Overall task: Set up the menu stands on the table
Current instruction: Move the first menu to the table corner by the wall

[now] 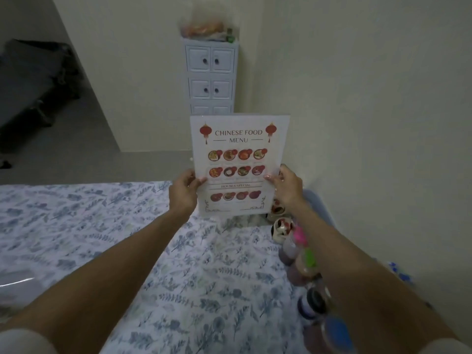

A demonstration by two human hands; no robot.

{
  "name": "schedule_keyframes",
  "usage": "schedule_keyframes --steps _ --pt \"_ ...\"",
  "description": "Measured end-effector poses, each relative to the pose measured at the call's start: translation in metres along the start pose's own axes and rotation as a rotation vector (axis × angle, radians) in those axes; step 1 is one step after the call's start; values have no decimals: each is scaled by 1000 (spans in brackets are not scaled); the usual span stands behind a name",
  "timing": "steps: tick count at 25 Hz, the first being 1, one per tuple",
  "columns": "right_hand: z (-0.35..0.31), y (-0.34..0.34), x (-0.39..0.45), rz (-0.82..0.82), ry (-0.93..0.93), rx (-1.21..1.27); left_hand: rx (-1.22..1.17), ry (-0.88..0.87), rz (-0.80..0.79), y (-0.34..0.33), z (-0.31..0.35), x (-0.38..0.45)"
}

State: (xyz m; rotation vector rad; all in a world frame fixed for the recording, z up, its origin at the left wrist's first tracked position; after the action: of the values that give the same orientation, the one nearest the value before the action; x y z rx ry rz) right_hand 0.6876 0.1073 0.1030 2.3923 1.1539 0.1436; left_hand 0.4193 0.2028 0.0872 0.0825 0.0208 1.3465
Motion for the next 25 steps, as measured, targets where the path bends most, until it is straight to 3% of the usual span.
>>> schedule_keyframes --steps 6,11,18,25 --pt "32 35 125 46 -40 -19 -63 60 -39 -99 -25 94" --pt "82 39 178 48 -99 4 0 114 -68 -149 -69 134" --pt "132 23 202 26 -149 10 45 171 -46 -168 -113 145" --pt "132 18 204 22 -130 -12 95 143 -41 -166 -120 145"
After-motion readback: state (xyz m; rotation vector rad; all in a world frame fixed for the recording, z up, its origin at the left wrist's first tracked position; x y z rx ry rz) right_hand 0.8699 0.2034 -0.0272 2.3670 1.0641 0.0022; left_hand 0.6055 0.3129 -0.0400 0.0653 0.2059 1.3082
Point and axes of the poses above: each hand's wrist, its own x-axis towards the middle knuckle, its own y-axis out of the back of the hand, z = x × y, the point moved 9 cm from there along x, towards the middle knuckle, and after that the axes turned 7 degrees about -y, right-handed, at the moved point
